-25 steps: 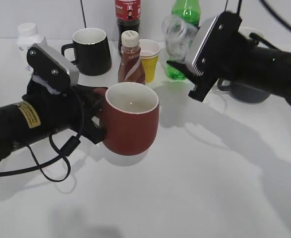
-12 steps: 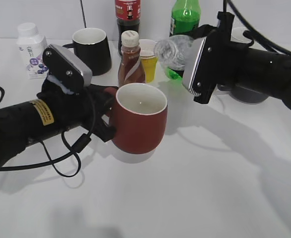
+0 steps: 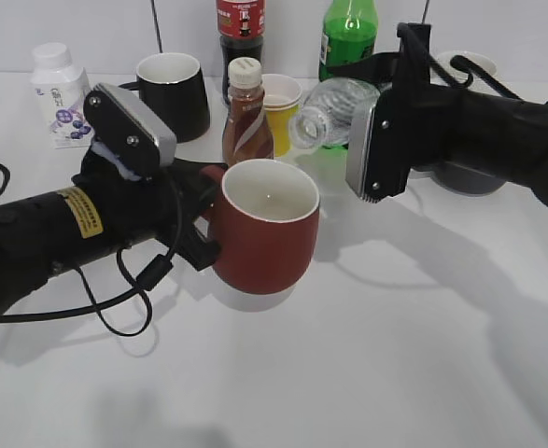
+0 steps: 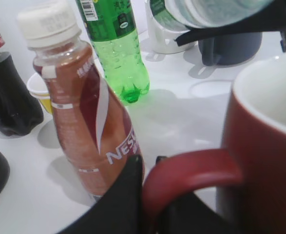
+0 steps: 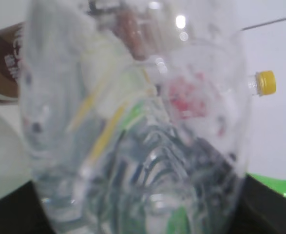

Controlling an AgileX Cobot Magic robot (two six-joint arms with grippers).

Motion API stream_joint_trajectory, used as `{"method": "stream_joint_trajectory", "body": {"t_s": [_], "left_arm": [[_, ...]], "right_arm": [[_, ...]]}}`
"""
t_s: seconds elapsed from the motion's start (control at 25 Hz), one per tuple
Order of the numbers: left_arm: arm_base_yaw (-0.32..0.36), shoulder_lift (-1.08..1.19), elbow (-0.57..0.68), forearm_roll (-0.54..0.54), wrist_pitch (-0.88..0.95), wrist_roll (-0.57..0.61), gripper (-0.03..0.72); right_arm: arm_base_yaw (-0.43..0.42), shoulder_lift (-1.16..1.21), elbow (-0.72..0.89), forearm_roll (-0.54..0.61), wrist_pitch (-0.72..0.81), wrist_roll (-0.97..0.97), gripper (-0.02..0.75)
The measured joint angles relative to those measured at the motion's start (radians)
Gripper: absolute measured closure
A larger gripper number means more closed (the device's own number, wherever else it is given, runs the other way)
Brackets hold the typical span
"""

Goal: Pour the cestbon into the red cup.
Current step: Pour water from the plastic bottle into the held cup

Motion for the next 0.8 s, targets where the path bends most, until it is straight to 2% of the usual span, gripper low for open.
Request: {"method": "stream_joint_trajectory", "body": {"t_s": [0.36, 0.8], "left_arm": [[0.000, 0.014, 0.000, 0.007, -0.022, 0.000, 0.645], [0.000, 0.054, -0.019, 0.028, -0.054, 0.000, 0.645]], "right_arm": [[0.000, 0.000, 0.000, 0.000, -0.001, -0.099, 0.270], [0.000, 0.000, 0.000, 0.000, -0.011, -0.125, 0.270]]}}
